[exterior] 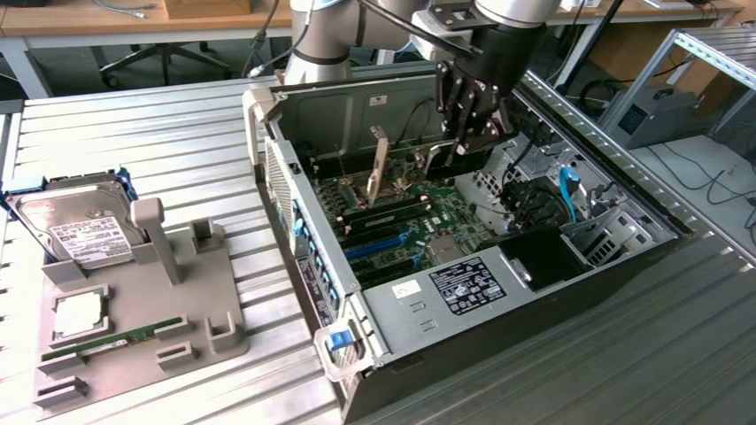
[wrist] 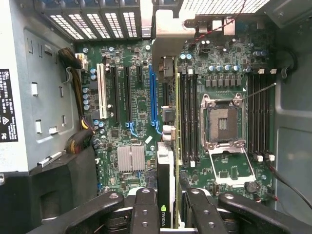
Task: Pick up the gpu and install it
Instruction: 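Insert the gpu into the slot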
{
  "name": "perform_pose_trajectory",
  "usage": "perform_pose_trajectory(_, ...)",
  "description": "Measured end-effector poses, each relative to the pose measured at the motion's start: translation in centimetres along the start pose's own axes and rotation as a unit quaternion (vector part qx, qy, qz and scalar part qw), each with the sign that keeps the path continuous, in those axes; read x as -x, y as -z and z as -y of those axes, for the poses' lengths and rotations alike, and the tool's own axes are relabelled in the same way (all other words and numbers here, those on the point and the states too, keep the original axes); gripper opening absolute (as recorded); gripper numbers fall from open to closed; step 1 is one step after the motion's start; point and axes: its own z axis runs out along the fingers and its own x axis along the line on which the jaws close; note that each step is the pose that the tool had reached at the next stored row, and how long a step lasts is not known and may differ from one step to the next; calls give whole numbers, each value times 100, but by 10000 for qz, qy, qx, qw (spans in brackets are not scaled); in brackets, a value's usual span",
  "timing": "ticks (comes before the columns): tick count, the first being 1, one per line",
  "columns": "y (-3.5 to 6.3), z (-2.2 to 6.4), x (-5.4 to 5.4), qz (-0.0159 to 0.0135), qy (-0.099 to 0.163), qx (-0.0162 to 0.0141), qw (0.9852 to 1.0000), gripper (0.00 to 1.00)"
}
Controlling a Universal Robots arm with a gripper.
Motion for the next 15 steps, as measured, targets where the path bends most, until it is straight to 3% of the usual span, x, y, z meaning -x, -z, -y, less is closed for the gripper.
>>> perform_pose_trajectory(15, -250, -27, -9, 0, 0, -1, 10000, 27)
